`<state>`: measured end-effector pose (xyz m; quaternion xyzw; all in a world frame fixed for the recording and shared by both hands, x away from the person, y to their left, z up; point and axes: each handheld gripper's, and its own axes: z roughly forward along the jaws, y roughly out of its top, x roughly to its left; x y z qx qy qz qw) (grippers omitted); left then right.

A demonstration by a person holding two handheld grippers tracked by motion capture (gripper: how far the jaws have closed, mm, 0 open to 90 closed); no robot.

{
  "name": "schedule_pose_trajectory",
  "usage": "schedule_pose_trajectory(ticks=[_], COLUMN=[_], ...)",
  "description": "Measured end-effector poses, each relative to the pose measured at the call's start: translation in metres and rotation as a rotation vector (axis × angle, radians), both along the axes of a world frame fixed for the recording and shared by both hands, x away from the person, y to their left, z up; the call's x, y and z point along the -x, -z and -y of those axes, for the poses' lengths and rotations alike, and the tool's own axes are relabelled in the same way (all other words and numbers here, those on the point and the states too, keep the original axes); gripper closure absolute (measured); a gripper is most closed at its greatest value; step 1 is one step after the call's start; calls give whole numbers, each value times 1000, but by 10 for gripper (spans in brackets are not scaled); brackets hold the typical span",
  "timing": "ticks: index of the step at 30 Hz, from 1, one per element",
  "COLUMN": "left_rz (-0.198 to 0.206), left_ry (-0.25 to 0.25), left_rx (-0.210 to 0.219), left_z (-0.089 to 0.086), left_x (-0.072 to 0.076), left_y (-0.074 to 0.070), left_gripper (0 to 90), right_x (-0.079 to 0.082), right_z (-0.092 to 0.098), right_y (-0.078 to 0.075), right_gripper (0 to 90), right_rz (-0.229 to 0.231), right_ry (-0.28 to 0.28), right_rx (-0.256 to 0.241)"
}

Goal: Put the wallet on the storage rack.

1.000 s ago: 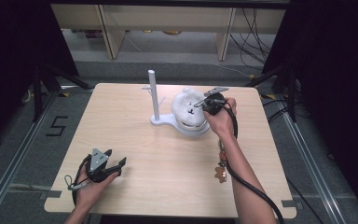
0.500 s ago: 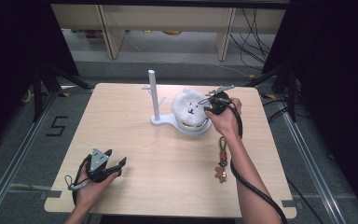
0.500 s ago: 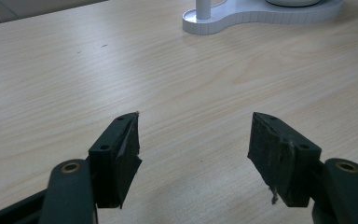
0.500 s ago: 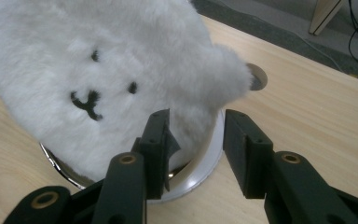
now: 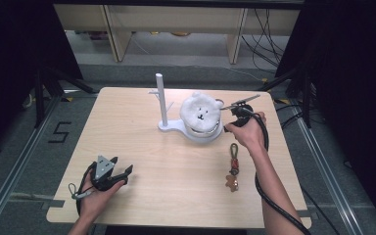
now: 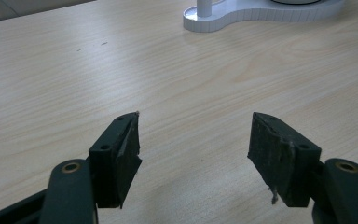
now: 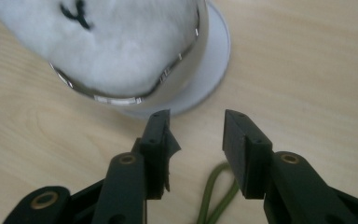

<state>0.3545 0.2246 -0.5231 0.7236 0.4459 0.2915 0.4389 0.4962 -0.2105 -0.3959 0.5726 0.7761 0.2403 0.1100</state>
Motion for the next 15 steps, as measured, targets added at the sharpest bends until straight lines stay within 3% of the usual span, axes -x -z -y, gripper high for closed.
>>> schedule_pose_trajectory(ticks=[1, 2, 4, 6, 8, 10, 13, 15], left_rz=[1, 2, 6, 8, 8, 8, 10, 10], left_ry=[4, 4, 1, 3, 1, 1, 2, 2], left_rx=[5, 4, 5, 5, -5, -4, 0, 1], left_z=[0, 0, 0, 1, 1, 1, 1, 0], left_x=[0, 0, 1, 1, 1, 1, 1, 1], left_y=[0, 0, 0, 0, 0, 0, 0, 0], left_gripper=[331, 330, 330, 330, 331, 331, 331, 331], right_x=[2, 6, 9, 13, 18, 19, 25, 25], right_z=[2, 8, 14, 19, 22, 25, 30, 33], right_y=[2, 6, 11, 15, 20, 22, 28, 32], right_gripper=[632, 649, 652, 652, 652, 652, 652, 651], right_rz=[-21, -77, -116, -129, -173, -180, -239, -239], right_ry=[-2, 10, 30, 17, 39, 23, 64, 57], right_rx=[9, 17, 42, 48, 42, 46, 39, 42])
